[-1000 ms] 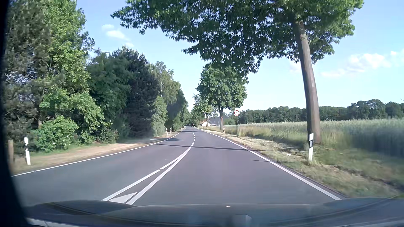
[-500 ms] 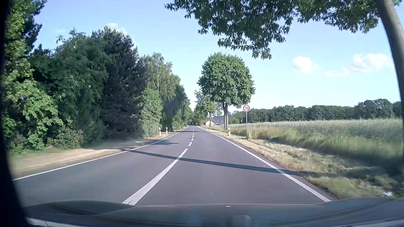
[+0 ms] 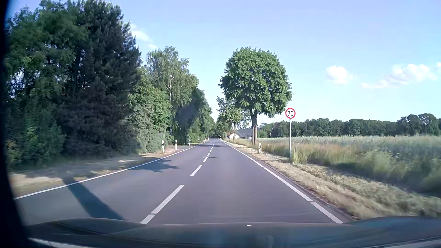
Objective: Follow the waypoints while adhering to traffic rules and regulations
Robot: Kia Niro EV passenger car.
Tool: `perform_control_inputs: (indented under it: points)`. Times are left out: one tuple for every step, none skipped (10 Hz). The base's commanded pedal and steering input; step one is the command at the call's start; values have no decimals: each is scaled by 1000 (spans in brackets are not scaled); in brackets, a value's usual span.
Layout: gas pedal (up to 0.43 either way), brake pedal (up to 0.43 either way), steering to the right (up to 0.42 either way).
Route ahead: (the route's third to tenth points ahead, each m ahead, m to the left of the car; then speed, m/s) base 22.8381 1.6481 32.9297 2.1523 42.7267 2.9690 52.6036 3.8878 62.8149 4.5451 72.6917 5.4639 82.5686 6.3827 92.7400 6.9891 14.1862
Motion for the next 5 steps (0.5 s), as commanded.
perform_control_inputs:
  points:
    - [287,6,-14]
    - [287,6,-15]
    - [287,6,-15]
    - [287,6,-16]
    - [287,6,-16]
